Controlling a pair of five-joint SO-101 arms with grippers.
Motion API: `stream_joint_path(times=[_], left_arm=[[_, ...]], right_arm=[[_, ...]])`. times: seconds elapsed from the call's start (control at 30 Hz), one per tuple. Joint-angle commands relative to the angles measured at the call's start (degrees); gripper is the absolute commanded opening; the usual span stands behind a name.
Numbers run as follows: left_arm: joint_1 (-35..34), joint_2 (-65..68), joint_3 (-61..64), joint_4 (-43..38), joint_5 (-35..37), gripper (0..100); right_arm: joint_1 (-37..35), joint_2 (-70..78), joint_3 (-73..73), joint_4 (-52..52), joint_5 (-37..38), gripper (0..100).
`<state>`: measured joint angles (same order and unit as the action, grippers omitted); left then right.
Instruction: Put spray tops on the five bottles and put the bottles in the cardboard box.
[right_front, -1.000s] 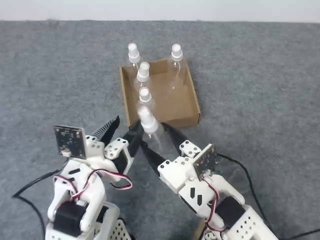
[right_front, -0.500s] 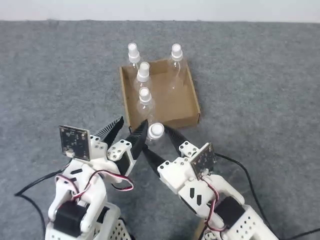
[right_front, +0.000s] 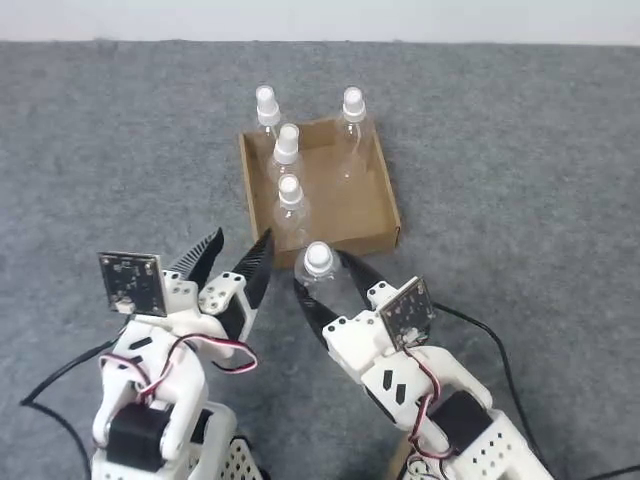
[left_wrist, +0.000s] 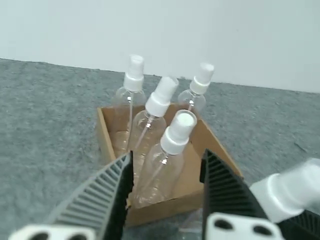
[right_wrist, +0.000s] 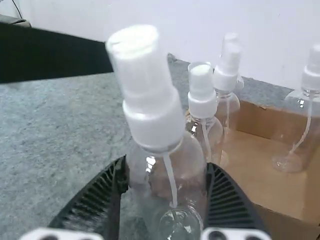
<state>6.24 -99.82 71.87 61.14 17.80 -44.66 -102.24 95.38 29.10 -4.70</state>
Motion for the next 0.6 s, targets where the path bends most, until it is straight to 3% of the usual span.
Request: stream_joint_path(times=[0.0,0.33,0.57], left_arm=[[-3.25,-0.35,-2.15,-0.97,-0.18,20],[-9.23,-0.35,-1.8,-1.32,-0.35,20],[-9.93,-0.35,-0.84,-3.25,-3.78,3]], right_arm=[[2.42,-1.8,0.97,0.22,0.62,9.1],[9.45,-1.8,1.05,0.13,0.62,9.1],[13.41,-1.8,1.05,0.13,0.62,9.1]])
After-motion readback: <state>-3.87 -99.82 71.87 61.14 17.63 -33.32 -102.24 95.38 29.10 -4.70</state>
